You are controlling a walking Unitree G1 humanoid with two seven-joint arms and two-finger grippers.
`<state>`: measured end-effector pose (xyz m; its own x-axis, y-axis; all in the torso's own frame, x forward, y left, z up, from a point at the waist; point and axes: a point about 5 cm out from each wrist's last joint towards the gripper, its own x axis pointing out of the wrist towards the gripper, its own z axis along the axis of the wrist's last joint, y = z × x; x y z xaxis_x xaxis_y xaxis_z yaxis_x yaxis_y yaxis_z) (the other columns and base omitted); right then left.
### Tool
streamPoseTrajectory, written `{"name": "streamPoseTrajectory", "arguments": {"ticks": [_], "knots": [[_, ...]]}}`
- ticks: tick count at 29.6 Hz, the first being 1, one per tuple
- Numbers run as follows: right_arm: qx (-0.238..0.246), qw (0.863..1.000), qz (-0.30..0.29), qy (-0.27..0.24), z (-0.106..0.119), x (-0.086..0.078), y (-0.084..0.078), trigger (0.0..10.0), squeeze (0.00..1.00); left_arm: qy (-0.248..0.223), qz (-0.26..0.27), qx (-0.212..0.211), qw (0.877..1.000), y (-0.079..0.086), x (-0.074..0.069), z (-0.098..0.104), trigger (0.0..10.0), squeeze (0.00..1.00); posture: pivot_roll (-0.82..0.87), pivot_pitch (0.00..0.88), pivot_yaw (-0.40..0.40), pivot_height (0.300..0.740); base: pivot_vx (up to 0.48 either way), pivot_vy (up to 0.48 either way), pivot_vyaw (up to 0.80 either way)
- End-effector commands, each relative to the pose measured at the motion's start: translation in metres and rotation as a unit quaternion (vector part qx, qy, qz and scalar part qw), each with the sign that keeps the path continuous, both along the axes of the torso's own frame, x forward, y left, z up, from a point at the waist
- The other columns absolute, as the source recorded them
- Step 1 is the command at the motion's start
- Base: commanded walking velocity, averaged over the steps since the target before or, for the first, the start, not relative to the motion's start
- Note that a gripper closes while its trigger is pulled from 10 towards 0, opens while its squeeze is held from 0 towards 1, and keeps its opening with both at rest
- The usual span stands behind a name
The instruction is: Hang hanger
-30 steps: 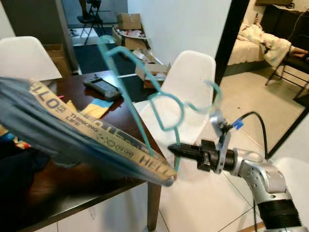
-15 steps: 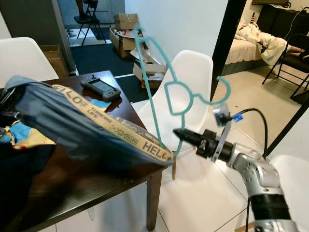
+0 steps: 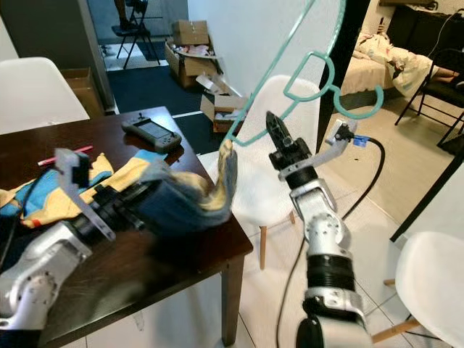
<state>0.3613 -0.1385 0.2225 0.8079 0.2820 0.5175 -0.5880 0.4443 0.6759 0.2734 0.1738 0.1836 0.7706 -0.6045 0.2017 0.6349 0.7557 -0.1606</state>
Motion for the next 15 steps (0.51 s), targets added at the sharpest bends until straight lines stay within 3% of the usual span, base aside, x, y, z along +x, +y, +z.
{"name": "streamPoseTrajectory", "arguments": {"ticks": [1, 3, 6, 7, 8, 11, 12, 13, 15], "knots": [[-0.003, 1.0, -0.012, 0.007, 0.002, 0.003, 0.013, 0.0, 0.0, -0.009, -0.013, 0.008, 1.0, -0.006, -0.003, 0.002, 0.0, 0.0, 0.12, 0.0, -0.048, 0.74, 0.0, 0.0, 0.0], [0.001, 1.0, -0.014, 0.009, 0.003, 0.004, 0.018, 0.0, 0.0, -0.011, -0.014, 0.001, 1.0, -0.006, -0.003, 0.003, 0.0, 0.0, 0.12, 0.0, -0.048, 0.74, 0.0, 0.0, 0.0], [0.047, 0.998, -0.011, 0.037, 0.003, 0.007, 0.028, 0.0, 0.0, -0.021, -0.011, -0.011, 1.0, -0.007, -0.005, 0.01, 0.0, 0.0, 0.13, 0.0, -0.05, 0.74, 0.0, 0.0, 0.0], [0.047, 0.998, -0.011, 0.037, 0.003, 0.007, 0.028, 0.0, 0.0, -0.021, -0.011, -0.011, 1.0, -0.007, -0.005, 0.01, 0.0, 0.0, 0.13, 0.0, -0.05, 0.74, 0.0, 0.0, 0.0], [0.041, 0.998, 0.017, 0.052, 0.001, 0.007, 0.041, 0.0, 0.0, -0.027, -0.002, -0.012, 1.0, -0.006, -0.005, 0.012, 0.0, 0.0, 0.13, 0.0, -0.05, 0.74, 0.0, 0.0, 0.0], [0.041, 0.998, 0.017, 0.052, 0.001, 0.007, 0.041, 0.0, 0.0, -0.027, -0.002, -0.012, 1.0, -0.006, -0.005, 0.012, 0.0, 0.0, 0.13, 0.0, -0.05, 0.74, 0.0, 0.0, 0.0], [0.007, 0.996, 0.07, 0.061, -0.003, 0.002, 0.063, 0.0, 0.0, -0.033, 0.008, -0.02, 0.999, -0.005, -0.004, 0.015, 0.0, 0.0, 0.13, 0.0, -0.05, 0.74, 0.0, 0.0, 0.0], [0.007, 0.996, 0.07, 0.061, -0.003, 0.002, 0.063, 0.0, 0.0, -0.033, 0.008, -0.02, 0.999, -0.005, -0.004, 0.015, 0.0, 0.0, 0.13, 0.0, -0.05, 0.74, 0.0, 0.0, 0.0], [-0.076, 0.982, 0.16, 0.065, -0.023, -0.019, 0.109, 0.0, 0.0, -0.049, 0.05, -0.037, 0.997, 0.002, 0.001, 0.022, 0.0, 0.0, 0.13, 0.0, -0.056, 0.74, 0.0, 0.0, 0.0]]}}
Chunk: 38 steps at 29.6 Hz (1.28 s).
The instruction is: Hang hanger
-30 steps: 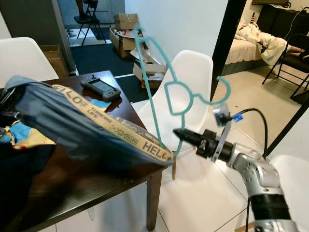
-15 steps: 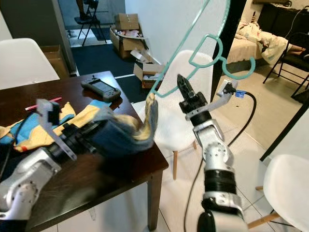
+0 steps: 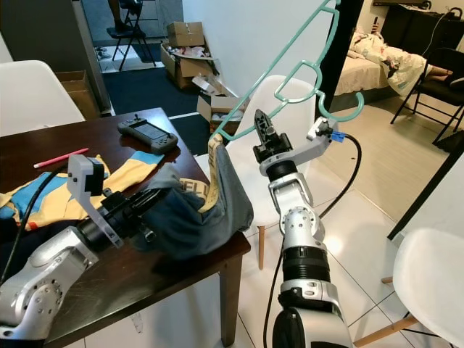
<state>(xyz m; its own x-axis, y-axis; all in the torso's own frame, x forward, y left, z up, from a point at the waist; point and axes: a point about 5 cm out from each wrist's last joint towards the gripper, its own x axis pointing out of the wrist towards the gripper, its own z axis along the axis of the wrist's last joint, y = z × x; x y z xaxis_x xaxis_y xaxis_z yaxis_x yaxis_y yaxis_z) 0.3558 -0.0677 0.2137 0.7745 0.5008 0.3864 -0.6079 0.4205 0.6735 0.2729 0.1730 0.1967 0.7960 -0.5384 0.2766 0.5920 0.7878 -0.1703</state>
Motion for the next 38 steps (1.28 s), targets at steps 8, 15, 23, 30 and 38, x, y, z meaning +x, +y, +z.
{"name": "streamPoseTrajectory", "arguments": {"ticks": [8, 15, 23, 30, 38], "knots": [[-0.128, 0.987, 0.092, 0.013, -0.043, -0.03, 0.089, 0.0, 0.0, -0.09, -0.069, -0.175, 0.978, -0.015, -0.01, 0.052, 0.0, 0.0, 0.14, 0.0, -0.061, 0.74, 0.0, 0.0, 0.0], [-0.011, 0.997, 0.034, 0.063, -0.029, -0.009, 0.075, 0.0, 0.0, -0.111, -0.232, -0.253, 0.933, -0.041, -0.043, 0.065, 0.5, 0.0, 0.15, 0.0, -0.062, 0.74, 0.0, 0.0, 0.0], [0.134, 0.981, -0.07, 0.119, -0.008, 0.026, 0.02, 0.0, 0.0, 0.018, -0.265, -0.178, 0.948, -0.045, -0.066, 0.0, 0.0, 0.0, 0.15, 0.0, -0.062, 0.74, 0.0, 0.0, 0.0], [0.171, 0.98, -0.062, 0.085, 0.007, 0.033, -0.005, 0.0, 0.0, 0.105, 0.001, -0.029, 0.994, 0.002, -0.029, -0.05, 0.0, 0.0, 0.15, 0.0, -0.063, 0.74, 0.0, 0.0, 0.0], [0.066, 0.992, -0.096, 0.04, 0.003, 0.033, -0.019, 0.0, 0.0, -0.007, 0.197, -0.038, 0.98, 0.07, -0.016, 0.008, 0.0, 0.0, 0.15, 0.0, -0.057, 0.74, 0.0, 0.0, 0.0]]}}
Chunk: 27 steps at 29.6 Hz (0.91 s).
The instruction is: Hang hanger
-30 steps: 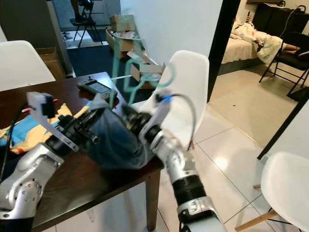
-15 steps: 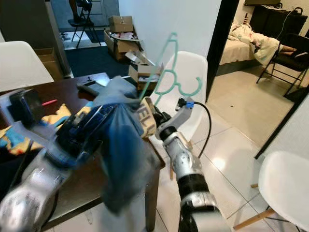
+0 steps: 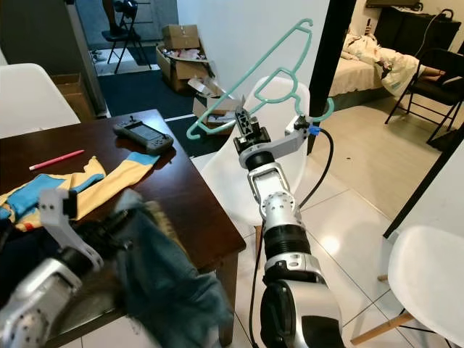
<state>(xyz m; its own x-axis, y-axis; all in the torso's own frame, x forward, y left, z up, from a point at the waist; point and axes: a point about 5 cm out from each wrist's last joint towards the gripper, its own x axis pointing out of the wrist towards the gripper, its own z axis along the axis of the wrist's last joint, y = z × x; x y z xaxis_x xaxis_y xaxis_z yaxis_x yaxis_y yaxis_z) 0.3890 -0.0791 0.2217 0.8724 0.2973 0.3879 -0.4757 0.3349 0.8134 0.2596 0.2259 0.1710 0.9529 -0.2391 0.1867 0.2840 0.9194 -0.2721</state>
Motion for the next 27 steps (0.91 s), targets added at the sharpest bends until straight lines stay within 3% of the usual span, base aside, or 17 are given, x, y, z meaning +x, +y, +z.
{"name": "streamPoseTrajectory", "arguments": {"ticks": [1, 2, 4, 5, 6, 7, 8, 9, 10, 11, 13, 16, 17, 18, 24, 25, 27], "knots": [[-0.045, 0.999, -0.023, -0.006, -0.005, 0.0, -0.007, 0.0, 0.0, -0.069, 0.038, 0.003, 0.997, 0.017, -0.003, 0.034, 0.0, 0.0, 0.15, 0.0, -0.057, 0.74, 0.0, 0.0, 0.0], [-0.111, 0.993, -0.046, -0.006, -0.012, 0.001, -0.015, 4.0, 0.0, -0.129, 0.053, 0.005, 0.99, 0.028, -0.007, 0.067, 0.0, 0.0, 0.15, 0.0, -0.06, 0.74, 0.0, 0.0, 0.0], [-0.156, 0.986, -0.053, -0.001, -0.018, 0.001, -0.021, 4.0, 0.0, -0.17, 0.057, 0.009, 0.984, 0.031, -0.01, 0.088, 0.0, 0.0, 0.15, 0.0, -0.06, 0.74, 0.0, 0.0, 0.0], [-0.156, 0.986, -0.053, -0.001, -0.018, 0.001, -0.021, 4.0, 0.0, -0.17, 0.057, 0.009, 0.984, 0.031, -0.01, 0.088, 0.0, 0.0, 0.15, 0.0, -0.06, 0.74, 0.0, 0.0, 0.0], [-0.229, 0.972, -0.042, -0.018, -0.024, -0.002, -0.021, 10.0, 0.0, -0.196, 0.06, 0.016, 0.979, 0.032, -0.011, 0.102, 0.0, 0.0, 0.16, 0.0, -0.059, 0.74, 0.0, 0.0, 0.0], [-0.229, 0.972, -0.042, -0.018, -0.024, -0.002, -0.021, 10.0, 0.0, -0.196, 0.06, 0.016, 0.979, 0.032, -0.011, 0.102, 0.0, 0.0, 0.16, 0.0, -0.059, 0.74, 0.0, 0.0, 0.0], [-0.358, 0.932, -0.004, -0.051, -0.038, -0.009, -0.018, 10.0, 0.0, -0.231, 0.066, 0.031, 0.97, 0.033, -0.013, 0.123, 0.0, 0.0, 0.16, 0.0, -0.059, 0.74, 0.0, 0.0, 0.0], [-0.358, 0.932, -0.004, -0.051, -0.038, -0.009, -0.018, 10.0, 0.0, -0.231, 0.066, 0.031, 0.97, 0.033, -0.013, 0.123, 0.0, 0.0, 0.16, 0.0, -0.059, 0.74, 0.0, 0.0, 0.0], [-0.397, 0.916, 0.015, -0.06, -0.043, -0.012, -0.017, 10.0, 0.0, -0.242, 0.068, 0.035, 0.967, 0.033, -0.014, 0.129, 0.0, 0.0, 0.16, 0.0, -0.059, 0.74, 0.0, 0.0, 0.0], [-0.397, 0.916, 0.015, -0.06, -0.043, -0.012, -0.017, 10.0, 0.0, -0.242, 0.068, 0.035, 0.967, 0.033, -0.014, 0.129, 0.0, 0.0, 0.16, 0.0, -0.059, 0.74, 0.0, 0.0, 0.0], [-0.474, 0.875, 0.072, -0.068, -0.063, -0.023, -0.018, 10.0, 0.0, -0.247, 0.078, 0.044, 0.965, 0.037, -0.015, 0.134, 0.0, 0.0, 0.16, 0.0, -0.055, 0.74, 0.0, 0.0, 0.0], [-0.532, 0.833, 0.132, -0.073, -0.083, -0.037, -0.021, 10.0, 0.0, -0.221, 0.097, 0.065, 0.968, 0.044, -0.011, 0.122, 0.0, 0.0, 0.15, 0.0, -0.052, 0.74, 0.0, 0.0, 0.0], [-0.532, 0.833, 0.132, -0.073, -0.083, -0.037, -0.021, 10.0, 0.0, -0.221, 0.097, 0.065, 0.968, 0.044, -0.011, 0.122, 0.0, 0.0, 0.15, 0.0, -0.052, 0.74, 0.0, 0.0, 0.0], [-0.552, 0.816, 0.151, -0.085, -0.088, -0.044, -0.022, 10.0, 0.0, -0.201, 0.104, 0.071, 0.972, 0.047, -0.009, 0.113, 0.0, 0.0, 0.15, 0.0, -0.049, 0.74, 0.0, 0.0, 0.0], [-0.57, 0.792, 0.195, -0.105, -0.095, -0.06, -0.027, 10.0, 0.0, -0.135, 0.151, 0.12, 0.972, 0.059, -0.001, 0.086, 0.0, 0.0, 0.14, 0.0, -0.044, 0.74, 0.0, 0.0, 0.0], [-0.577, 0.783, 0.207, -0.108, -0.097, -0.068, -0.034, 10.0, 0.0, -0.095, 0.204, 0.142, 0.964, 0.073, 0.003, 0.071, 0.0, 0.0, 0.13, 0.0, -0.043, 0.74, 0.0, 0.0, 0.0], [-0.578, 0.782, 0.206, -0.107, -0.098, -0.07, -0.037, 10.0, 0.0, -0.075, 0.234, 0.149, 0.958, 0.081, 0.004, 0.063, 0.0, 0.0, 0.13, 0.0, -0.043, 0.74, 0.0, 0.0, 0.0]]}}
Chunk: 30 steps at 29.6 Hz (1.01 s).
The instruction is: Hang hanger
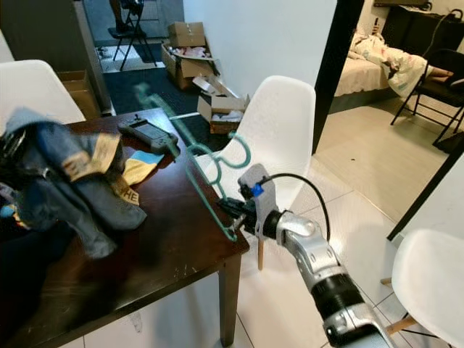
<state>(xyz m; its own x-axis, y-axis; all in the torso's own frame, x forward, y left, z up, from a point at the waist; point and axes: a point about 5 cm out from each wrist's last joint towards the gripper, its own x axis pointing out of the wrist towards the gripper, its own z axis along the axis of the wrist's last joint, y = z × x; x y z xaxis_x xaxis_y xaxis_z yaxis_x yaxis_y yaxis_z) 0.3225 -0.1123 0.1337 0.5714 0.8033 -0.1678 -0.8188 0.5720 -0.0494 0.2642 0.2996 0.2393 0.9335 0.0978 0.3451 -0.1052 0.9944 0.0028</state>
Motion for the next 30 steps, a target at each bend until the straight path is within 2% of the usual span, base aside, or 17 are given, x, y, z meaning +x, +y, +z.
{"name": "streamPoseTrajectory", "arguments": {"ticks": [1, 6, 7, 9, 10, 11, 12, 18, 19, 21, 22, 25, 26, 27, 28, 29, 30], "knots": [[-0.021, 1.0, 0.0, 0.023, -0.01, -0.005, -0.006, 10.0, 0.0, 0.025, 0.05, 0.013, 0.998, 0.013, 0.0, -0.009, 0.0, 0.0, 0.13, 0.0, -0.043, 0.74, 0.0, 0.0, 0.0], [-0.025, 0.999, -0.011, 0.03, -0.012, -0.008, -0.014, 10.0, 0.0, 0.052, 0.092, 0.0, 0.994, 0.026, 0.0, -0.022, 0.0, 0.0, 0.11, 0.0, -0.038, 0.74, 0.0, 0.0, 0.0], [-0.028, 0.999, -0.014, 0.032, -0.012, -0.009, -0.016, 10.0, 0.0, 0.061, 0.099, 0.005, 0.993, 0.027, 0.0, -0.025, 1.5, 0.0, 0.11, 0.0, -0.034, 0.74, 0.0, 0.0, 0.0], [-0.028, 0.999, -0.015, 0.033, -0.012, -0.01, -0.018, 10.0, 0.0, 0.077, 0.106, 0.011, 0.991, 0.026, 0.0, -0.03, 1.5, 0.0, 0.11, 0.0, -0.034, 0.74, 0.0, 0.0, 0.0], [-0.028, 0.999, -0.019, 0.034, -0.011, -0.012, -0.021, 10.0, 0.0, 0.089, 0.116, 0.015, 0.989, 0.026, 0.0, -0.035, 7.5, 0.0, 0.11, 0.0, -0.034, 0.74, 0.0, 0.0, 0.0], [-0.028, 0.999, -0.019, 0.034, -0.011, -0.012, -0.021, 10.0, 0.0, 0.089, 0.116, 0.015, 0.989, 0.026, 0.0, -0.035, 7.5, 0.0, 0.11, 0.0, -0.034, 0.74, 0.0, 0.0, 0.0], [-0.027, 0.999, -0.022, 0.037, -0.011, -0.015, -0.024, 10.0, 0.0, 0.1, 0.137, 0.013, 0.985, 0.029, 0.0, -0.042, 10.0, 1.0, 0.1, 0.0, -0.036, 0.74, 0.0, 0.0, 0.0], [-0.028, 0.999, -0.021, 0.039, -0.011, -0.018, -0.025, 10.0, 0.0, 0.109, 0.134, 0.012, 0.985, 0.028, 0.003, -0.047, 10.0, 1.0, 0.1, 0.0, -0.038, 0.74, 0.0, 0.0, 0.0], [-0.026, 0.999, -0.021, 0.041, -0.011, -0.02, -0.023, 10.0, 0.0, 0.123, 0.124, 0.03, 0.984, 0.026, 0.009, -0.049, 10.0, 1.0, 0.1, 0.0, -0.035, 0.74, 0.0, 0.0, 0.0], [-0.026, 0.999, -0.021, 0.041, -0.011, -0.02, -0.023, 10.0, 0.0, 0.123, 0.124, 0.03, 0.984, 0.026, 0.009, -0.049, 10.0, 1.0, 0.1, 0.0, -0.035, 0.74, 0.0, 0.0, 0.0], [-0.008, 0.999, -0.031, 0.04, -0.01, -0.019, -0.013, 10.0, 0.0, 0.12, 0.098, 0.048, 0.987, 0.021, 0.02, -0.044, 10.0, 1.0, 0.1, 0.0, -0.037, 0.74, 0.0, 0.0, 0.0], [-0.004, 0.999, -0.034, 0.041, -0.011, -0.019, -0.009, 10.0, 0.0, 0.118, 0.084, 0.051, 0.988, 0.018, 0.023, -0.043, 10.0, 1.0, 0.1, 0.0, -0.037, 0.74, 0.0, 0.0, 0.0], [0.001, 0.999, -0.032, 0.044, -0.012, -0.02, -0.003, 10.0, 0.0, 0.107, 0.034, 0.046, 0.993, 0.005, 0.029, -0.04, 10.0, 1.0, 0.1, 0.0, -0.035, 0.74, 0.0, 0.0, 0.0], [0.001, 0.999, -0.032, 0.044, -0.012, -0.02, -0.003, 10.0, 0.0, 0.107, 0.034, 0.046, 0.993, 0.005, 0.029, -0.04, 10.0, 1.0, 0.1, 0.0, -0.035, 0.74, 0.0, 0.0, 0.0], [0.002, 0.999, -0.028, 0.047, -0.014, -0.021, 0.003, 10.0, 0.0, 0.1, -0.026, 0.031, 0.994, -0.011, 0.034, -0.039, 10.0, 1.0, 0.1, 0.0, -0.035, 0.74, 0.0, 0.0, 0.0], [0.004, 0.999, -0.021, 0.05, -0.016, -0.023, 0.01, 10.0, 0.0, 0.117, -0.113, 0.028, 0.986, -0.036, 0.036, -0.045, 10.0, 1.0, 0.1, 0.0, -0.035, 0.74, 0.0, 0.0, 0.0], [0.004, 0.999, -0.021, 0.05, -0.016, -0.023, 0.01, 10.0, 0.0, 0.117, -0.113, 0.028, 0.986, -0.036, 0.036, -0.045, 10.0, 1.0, 0.1, 0.0, -0.035, 0.74, 0.0, 0.0, 0.0]]}}
